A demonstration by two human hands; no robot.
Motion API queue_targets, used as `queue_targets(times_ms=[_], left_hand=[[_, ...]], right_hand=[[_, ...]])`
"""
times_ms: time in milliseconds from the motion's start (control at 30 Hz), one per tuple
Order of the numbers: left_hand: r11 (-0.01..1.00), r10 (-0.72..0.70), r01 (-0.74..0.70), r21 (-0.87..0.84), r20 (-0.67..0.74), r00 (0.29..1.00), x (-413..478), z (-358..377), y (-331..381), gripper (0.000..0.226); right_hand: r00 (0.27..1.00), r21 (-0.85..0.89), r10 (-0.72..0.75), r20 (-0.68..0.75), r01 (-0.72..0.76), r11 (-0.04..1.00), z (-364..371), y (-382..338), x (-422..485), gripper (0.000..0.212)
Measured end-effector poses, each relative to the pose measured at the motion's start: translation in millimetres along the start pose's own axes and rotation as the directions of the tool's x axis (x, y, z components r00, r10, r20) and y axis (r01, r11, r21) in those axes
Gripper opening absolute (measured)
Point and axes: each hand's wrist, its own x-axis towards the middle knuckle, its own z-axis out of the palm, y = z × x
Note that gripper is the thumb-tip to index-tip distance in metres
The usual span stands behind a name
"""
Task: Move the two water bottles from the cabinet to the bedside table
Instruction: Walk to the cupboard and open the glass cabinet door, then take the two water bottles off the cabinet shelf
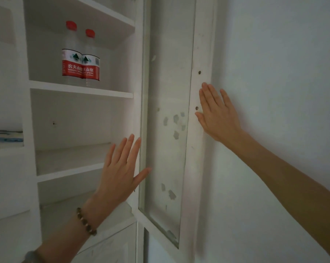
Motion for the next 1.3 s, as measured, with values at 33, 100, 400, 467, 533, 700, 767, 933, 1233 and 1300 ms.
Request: queue_targets(times_ms=[33, 100, 400, 467, 533, 700, 767, 933, 1233, 1300], left_hand=[[1.0, 0.003, -0.003, -0.001, -0.004, 1.0, 0.6, 1.6, 1.6, 0.075], [1.0, 0.004, -0.004, 0.002, -0.015, 1.0, 1.8, 4.8, 3.5, 0.076], [0.998, -0.063, 0.064, 0.03, -0.012, 0.998, 9.4, 14.5, 3.2, 0.076], [0.996, -0.081, 0.081, 0.041, 0.0, 0.997, 9.3, 14.6, 0.1, 0.076], [0.993, -0.098, 0.097, 0.064, 0.015, 0.995, 10.4, 12.2, -6.6, 0.077], [0.979, -0.124, 0.121, 0.167, 0.007, 0.992, 24.5, -2.1, -44.6, 0.077], [0.963, -0.14, 0.14, 0.231, -0.016, 0.99, 34.4, -8.5, -64.1, 0.077], [0.923, -0.168, 0.168, 0.347, -0.029, 0.985, 68.4, -21.6, -114.1, 0.08], [0.868, -0.041, 0.122, 0.481, -0.174, 0.984, 143.5, -40.2, -201.1, 0.079], [0.878, -0.045, 0.119, 0.464, -0.168, 0.985, 164.2, -38.8, -222.6, 0.078]], right_hand=[[1.0, -0.011, -0.003, 0.014, 0.003, 1.0, 1.7, 2.2, 0.1, 0.06], [1.0, -0.035, -0.016, 0.027, 0.017, 0.999, 3.5, 4.0, 0.4, 0.062], [1.0, 0.024, 0.018, 0.016, -0.018, 1.0, -2.5, -10.4, 1.9, 0.065], [0.999, 0.079, 0.037, 0.005, -0.037, 0.996, -6.2, -24.1, -0.9, 0.063], [0.999, 0.14, 0.028, -0.02, -0.025, 0.99, -9.5, -43.5, -2.8, 0.062], [0.998, 0.356, 0.018, -0.063, 0.005, 0.935, -11.3, -97.3, 16.8, 0.059], [0.994, 0.435, 0.048, -0.096, -0.002, 0.901, -9.7, -115.9, 34.3, 0.06], [0.989, 0.598, 0.112, -0.095, -0.034, 0.801, -1.3, -157.8, 82.9, 0.061], [0.977, 0.759, 0.164, -0.132, -0.007, 0.65, 26.8, -223.8, 186.5, 0.061], [0.979, 0.813, 0.178, -0.096, -0.026, 0.581, 35.0, -234.2, 210.3, 0.062]])
